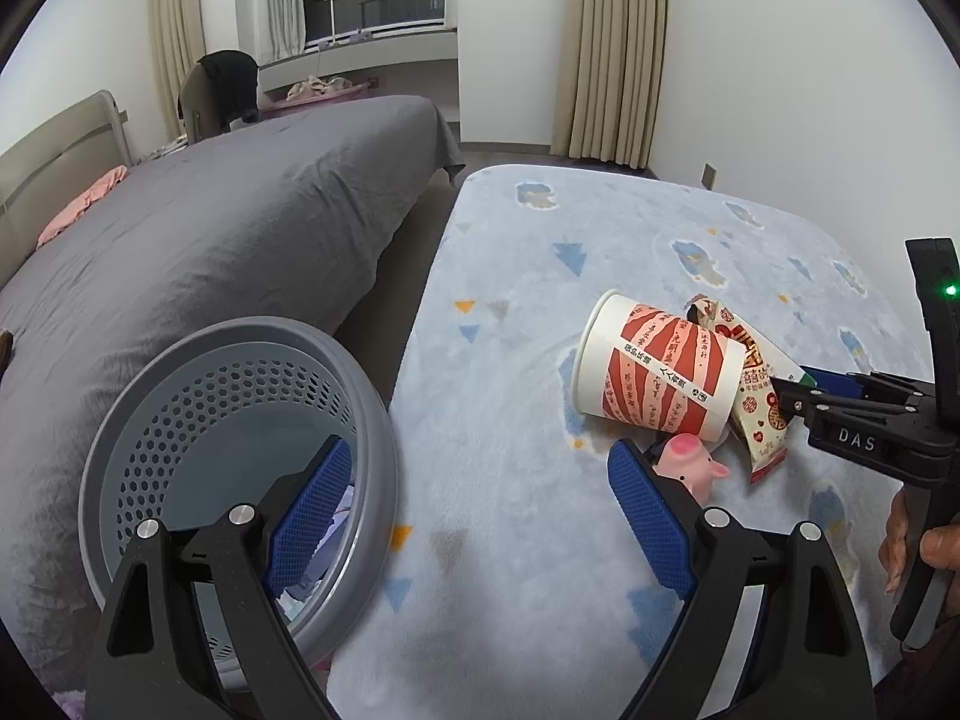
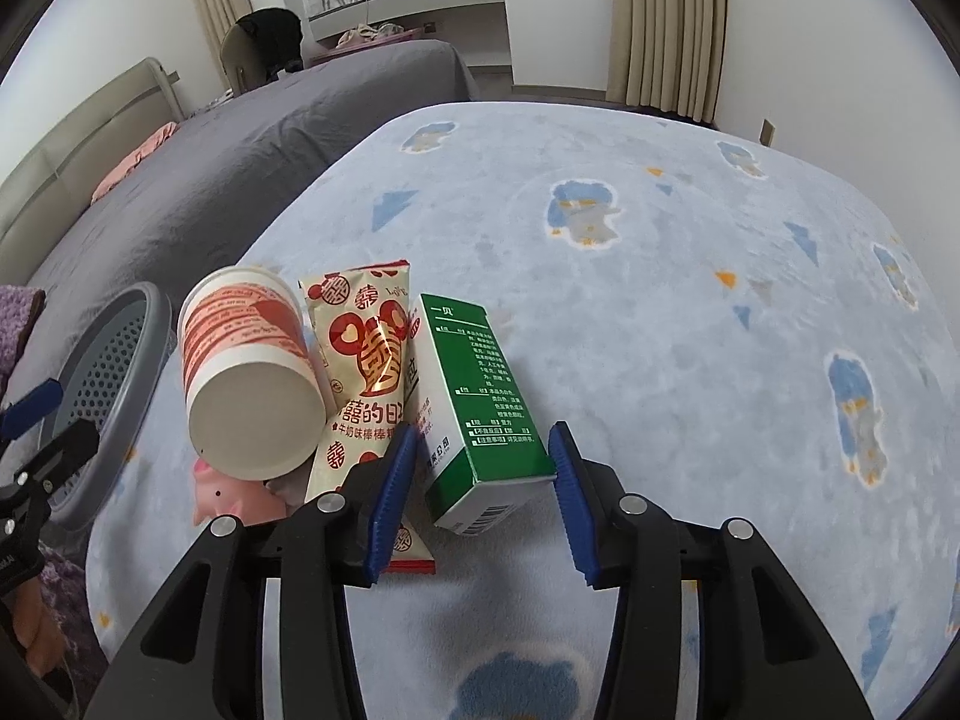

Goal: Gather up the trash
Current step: 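Grasp the green milk carton with the right tool and lift it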

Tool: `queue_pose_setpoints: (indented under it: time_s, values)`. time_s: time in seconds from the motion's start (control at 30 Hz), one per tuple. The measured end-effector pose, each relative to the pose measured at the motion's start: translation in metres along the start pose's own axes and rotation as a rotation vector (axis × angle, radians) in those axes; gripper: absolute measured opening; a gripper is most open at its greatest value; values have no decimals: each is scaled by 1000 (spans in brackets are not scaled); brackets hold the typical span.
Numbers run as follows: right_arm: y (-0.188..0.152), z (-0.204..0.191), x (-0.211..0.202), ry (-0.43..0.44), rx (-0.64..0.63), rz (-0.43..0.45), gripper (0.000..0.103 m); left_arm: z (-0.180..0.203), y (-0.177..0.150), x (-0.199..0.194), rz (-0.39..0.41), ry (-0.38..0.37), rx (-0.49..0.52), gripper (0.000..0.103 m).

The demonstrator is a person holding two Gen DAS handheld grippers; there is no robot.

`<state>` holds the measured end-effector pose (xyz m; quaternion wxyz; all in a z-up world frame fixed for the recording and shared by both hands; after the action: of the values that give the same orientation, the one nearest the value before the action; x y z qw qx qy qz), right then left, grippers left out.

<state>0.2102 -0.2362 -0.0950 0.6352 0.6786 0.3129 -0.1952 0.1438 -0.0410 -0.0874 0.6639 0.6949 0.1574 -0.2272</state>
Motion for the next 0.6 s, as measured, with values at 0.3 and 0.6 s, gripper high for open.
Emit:
queue_pose_setpoints:
  time_s: [0.3,0.6]
  values:
    - [-5,-23,-18,10,-57,24,35,-1,1,-1,4,0,-1,86]
    - [-7,-28,-6,18,-18,-4,35,-1,2,-5,12,-1,1,86]
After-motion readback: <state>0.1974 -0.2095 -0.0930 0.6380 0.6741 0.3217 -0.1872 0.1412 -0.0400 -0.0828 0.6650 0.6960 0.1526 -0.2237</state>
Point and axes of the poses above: each gripper's, at about its wrist camera, not at the fingertips, and x roughly the way its jaws point, z to its right, y to its top, the point moved 9 cm from there along x, roughly the way its jaws point, and after that the axes turned 14 degrees about z, right-handed, at the moved point
